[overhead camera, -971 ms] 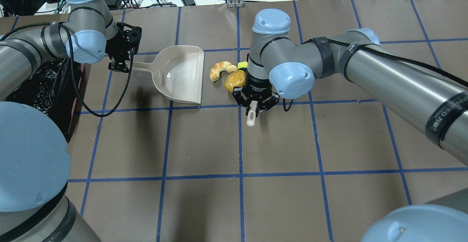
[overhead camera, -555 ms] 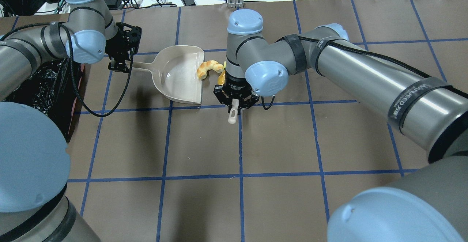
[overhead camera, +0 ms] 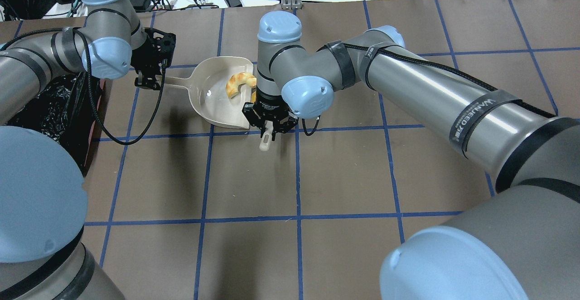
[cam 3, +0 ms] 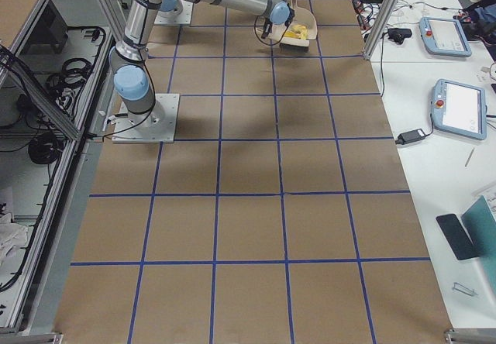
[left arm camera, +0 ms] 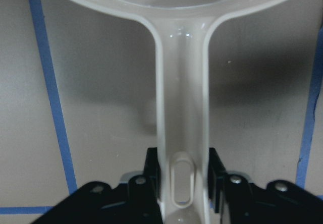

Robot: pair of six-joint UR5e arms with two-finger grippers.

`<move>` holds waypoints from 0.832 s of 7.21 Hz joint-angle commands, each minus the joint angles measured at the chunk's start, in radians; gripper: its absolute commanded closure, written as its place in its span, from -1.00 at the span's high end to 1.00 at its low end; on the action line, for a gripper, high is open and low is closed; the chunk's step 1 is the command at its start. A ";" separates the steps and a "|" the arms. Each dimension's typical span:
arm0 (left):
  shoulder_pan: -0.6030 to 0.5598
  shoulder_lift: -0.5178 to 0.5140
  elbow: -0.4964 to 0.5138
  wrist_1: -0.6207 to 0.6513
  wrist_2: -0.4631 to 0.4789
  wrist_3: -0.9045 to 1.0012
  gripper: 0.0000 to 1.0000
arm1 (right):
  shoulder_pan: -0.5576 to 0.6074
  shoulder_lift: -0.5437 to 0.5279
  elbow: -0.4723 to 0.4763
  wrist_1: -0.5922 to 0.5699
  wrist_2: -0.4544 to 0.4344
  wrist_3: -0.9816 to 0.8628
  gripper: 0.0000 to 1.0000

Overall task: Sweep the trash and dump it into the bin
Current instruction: 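Sweep the potato, snack and sponge into the dustpan with the right-held brush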

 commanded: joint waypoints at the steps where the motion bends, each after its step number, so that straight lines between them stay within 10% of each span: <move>1: 0.000 -0.001 0.000 0.000 0.000 0.000 -0.75 | 0.031 0.042 -0.071 -0.008 0.037 0.059 -1.00; 6: 0.001 0.001 0.000 0.000 -0.001 0.000 -0.75 | 0.077 0.061 -0.087 -0.124 0.145 0.156 -1.00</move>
